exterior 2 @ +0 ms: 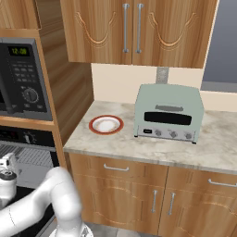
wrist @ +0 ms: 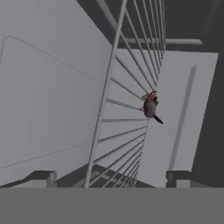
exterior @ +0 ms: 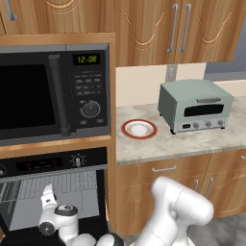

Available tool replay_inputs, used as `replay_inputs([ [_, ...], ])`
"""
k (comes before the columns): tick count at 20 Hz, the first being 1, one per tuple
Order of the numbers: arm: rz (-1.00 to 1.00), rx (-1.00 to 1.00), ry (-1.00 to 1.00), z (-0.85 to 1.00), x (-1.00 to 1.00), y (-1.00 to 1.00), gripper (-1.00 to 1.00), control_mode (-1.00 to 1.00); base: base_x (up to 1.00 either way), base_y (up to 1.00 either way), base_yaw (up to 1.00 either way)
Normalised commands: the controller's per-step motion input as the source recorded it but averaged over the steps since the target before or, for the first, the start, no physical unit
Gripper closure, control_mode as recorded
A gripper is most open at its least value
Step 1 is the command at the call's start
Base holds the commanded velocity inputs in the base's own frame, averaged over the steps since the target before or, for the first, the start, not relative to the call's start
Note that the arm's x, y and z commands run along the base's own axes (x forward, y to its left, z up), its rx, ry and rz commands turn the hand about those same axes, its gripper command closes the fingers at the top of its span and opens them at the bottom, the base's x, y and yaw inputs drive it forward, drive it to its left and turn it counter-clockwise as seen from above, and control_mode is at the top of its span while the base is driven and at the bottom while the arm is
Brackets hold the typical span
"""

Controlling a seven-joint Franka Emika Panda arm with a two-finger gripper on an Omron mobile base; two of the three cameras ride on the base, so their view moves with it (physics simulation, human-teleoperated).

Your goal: Take the fish from the oven and place it on the plate on the counter.

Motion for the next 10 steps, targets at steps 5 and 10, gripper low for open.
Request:
replay_inputs([
  [5, 0.00, 0.00, 0.00, -0.73, 0.44, 0.13, -1.00, -1.00, 0.00, 0.00, 0.00],
  [10, 0.00, 0.00, 0.00, -0.69, 0.22, 0.18, -1.00, -1.00, 0.00, 0.00, 0.00],
])
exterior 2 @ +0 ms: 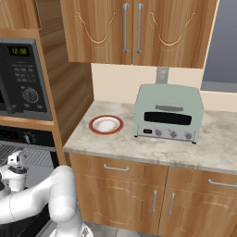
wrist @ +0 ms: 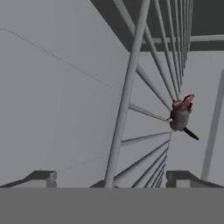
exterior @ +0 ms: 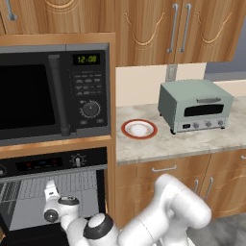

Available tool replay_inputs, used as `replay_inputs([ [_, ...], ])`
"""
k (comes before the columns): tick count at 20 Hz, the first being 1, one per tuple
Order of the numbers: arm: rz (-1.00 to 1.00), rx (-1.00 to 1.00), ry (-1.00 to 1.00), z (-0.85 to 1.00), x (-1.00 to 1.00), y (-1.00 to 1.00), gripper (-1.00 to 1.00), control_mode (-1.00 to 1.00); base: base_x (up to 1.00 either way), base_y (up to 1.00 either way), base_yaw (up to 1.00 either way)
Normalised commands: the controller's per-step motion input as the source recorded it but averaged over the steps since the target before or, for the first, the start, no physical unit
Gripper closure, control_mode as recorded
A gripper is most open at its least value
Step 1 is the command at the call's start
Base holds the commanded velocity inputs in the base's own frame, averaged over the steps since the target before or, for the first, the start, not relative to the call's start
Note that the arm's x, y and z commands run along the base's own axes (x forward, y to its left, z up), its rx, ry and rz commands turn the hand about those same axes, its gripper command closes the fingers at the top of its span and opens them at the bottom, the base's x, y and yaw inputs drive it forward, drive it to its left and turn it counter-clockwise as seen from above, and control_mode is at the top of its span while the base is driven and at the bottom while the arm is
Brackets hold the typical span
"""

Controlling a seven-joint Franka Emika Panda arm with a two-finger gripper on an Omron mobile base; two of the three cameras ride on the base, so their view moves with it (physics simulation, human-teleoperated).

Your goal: Take the fish from the oven and place it on the plate on the counter.

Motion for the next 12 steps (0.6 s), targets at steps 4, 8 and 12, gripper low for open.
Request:
replay_inputs([
  [4, 0.00, 0.00, -0.01, -0.65, 0.14, 0.30, -1.00, -1.00, 0.00, 0.00, 0.00],
  [8, 0.01, 0.00, -0.07, -0.62, 0.17, 0.41, -1.00, -1.00, 0.00, 0.00, 0.00],
  [12, 0.00, -0.04, -0.18, -0.67, 0.01, 0.48, -1.00, -1.00, 0.00, 0.00, 0.00],
])
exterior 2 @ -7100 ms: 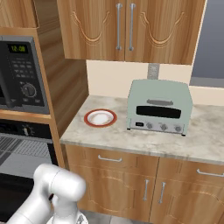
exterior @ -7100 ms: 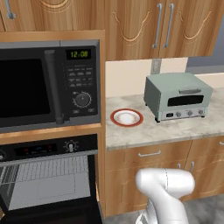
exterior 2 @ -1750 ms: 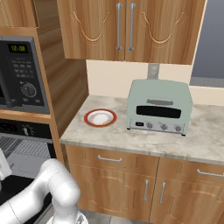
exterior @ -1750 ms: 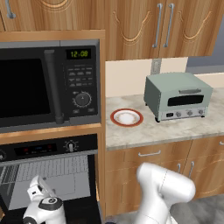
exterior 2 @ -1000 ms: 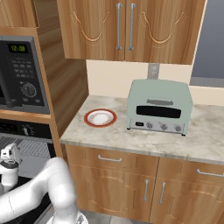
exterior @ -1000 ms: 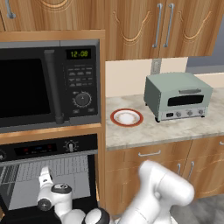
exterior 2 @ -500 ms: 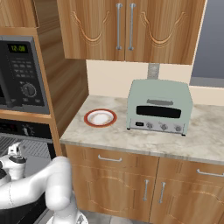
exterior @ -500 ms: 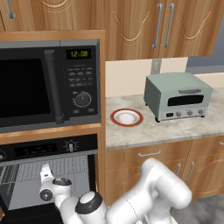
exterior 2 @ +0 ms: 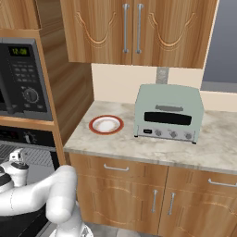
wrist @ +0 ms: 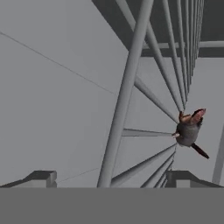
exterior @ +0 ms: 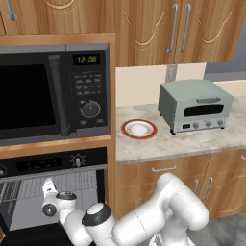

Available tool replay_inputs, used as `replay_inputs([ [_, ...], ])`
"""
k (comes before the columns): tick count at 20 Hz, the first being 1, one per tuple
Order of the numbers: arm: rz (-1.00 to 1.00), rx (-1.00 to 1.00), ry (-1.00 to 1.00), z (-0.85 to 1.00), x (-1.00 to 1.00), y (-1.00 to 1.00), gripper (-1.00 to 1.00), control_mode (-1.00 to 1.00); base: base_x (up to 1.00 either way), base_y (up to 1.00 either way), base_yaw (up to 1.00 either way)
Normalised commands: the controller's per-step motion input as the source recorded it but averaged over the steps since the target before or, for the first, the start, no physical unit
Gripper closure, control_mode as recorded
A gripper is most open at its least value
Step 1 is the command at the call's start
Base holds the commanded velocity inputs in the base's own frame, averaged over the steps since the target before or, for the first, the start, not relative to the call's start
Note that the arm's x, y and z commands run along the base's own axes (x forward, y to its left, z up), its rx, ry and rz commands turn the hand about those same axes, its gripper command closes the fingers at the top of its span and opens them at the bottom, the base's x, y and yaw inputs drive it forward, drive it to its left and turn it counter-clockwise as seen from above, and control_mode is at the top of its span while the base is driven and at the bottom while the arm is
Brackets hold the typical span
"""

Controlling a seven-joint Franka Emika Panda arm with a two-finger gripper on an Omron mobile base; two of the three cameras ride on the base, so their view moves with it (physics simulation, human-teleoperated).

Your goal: Take the fish from the oven and place it on the plate on the counter.

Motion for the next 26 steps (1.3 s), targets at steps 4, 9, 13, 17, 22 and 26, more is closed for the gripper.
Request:
replay_inputs([
  [4, 0.00, -0.11, -0.23, -0.51, 0.00, 0.35, -1.00, -1.00, 0.00, 0.00, 0.00],
  [9, 0.00, -0.01, -0.03, -0.22, 0.00, 0.18, 1.00, -1.00, 0.00, 0.00, 0.00],
  [13, 0.00, 0.00, 0.00, -0.16, 0.00, 0.12, 1.00, -1.00, 0.00, 0.00, 0.00],
  [17, 0.00, 0.00, 0.00, -0.16, 0.00, 0.04, 1.00, -1.00, 0.00, 0.00, 0.00],
  [22, 0.00, 0.00, 0.03, -0.17, 0.00, 0.02, 1.00, -1.00, 0.00, 0.00, 0.00],
  [26, 0.00, 0.00, 0.02, -0.18, -0.14, 0.10, 1.00, -1.00, 0.00, 0.00, 0.00],
])
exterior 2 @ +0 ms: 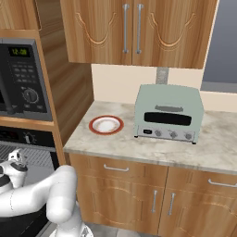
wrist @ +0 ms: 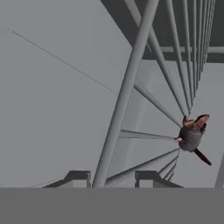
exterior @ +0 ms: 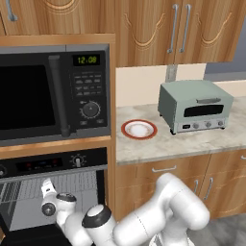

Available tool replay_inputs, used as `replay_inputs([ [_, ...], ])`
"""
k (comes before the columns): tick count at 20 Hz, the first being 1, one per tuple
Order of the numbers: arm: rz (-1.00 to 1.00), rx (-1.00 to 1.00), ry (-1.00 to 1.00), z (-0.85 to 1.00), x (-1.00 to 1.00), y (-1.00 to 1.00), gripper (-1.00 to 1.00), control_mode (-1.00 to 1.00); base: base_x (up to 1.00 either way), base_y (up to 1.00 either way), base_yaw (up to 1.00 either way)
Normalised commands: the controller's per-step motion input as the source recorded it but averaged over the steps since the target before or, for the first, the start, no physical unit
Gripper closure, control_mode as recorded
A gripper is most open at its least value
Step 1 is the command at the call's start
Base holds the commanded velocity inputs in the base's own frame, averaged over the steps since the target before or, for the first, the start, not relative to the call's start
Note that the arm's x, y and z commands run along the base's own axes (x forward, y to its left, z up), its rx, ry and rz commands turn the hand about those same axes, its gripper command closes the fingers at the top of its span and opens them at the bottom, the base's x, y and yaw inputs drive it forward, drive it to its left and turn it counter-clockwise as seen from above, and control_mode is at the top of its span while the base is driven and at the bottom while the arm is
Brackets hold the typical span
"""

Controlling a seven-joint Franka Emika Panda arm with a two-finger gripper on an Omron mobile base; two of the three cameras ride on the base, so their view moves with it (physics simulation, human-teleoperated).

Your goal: Take the fish from the oven and place it on the plate on the counter.

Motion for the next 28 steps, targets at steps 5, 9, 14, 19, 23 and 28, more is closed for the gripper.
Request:
replay_inputs([
  [5, 0.03, 0.00, 0.02, -0.22, -0.61, 0.23, 1.00, -1.00, 0.00, 0.00, 0.00],
  [9, 0.04, 0.00, 0.01, -0.24, -0.68, 0.22, 1.00, -1.00, 0.00, 0.00, 0.00],
  [14, 0.05, 0.00, 0.00, -0.26, -0.86, 0.25, 1.00, -1.00, 0.00, 0.00, 0.00],
  [19, 0.08, 0.00, 0.04, -0.30, -0.88, 0.26, 1.00, -1.00, 0.00, 0.00, 0.00],
  [23, 0.09, 0.00, 0.07, -0.29, -0.89, 0.26, 1.00, -1.00, 0.00, 0.00, 0.00],
  [28, 0.11, 0.00, 0.09, -0.28, -0.91, 0.24, 1.00, -1.00, 0.00, 0.00, 0.00],
])
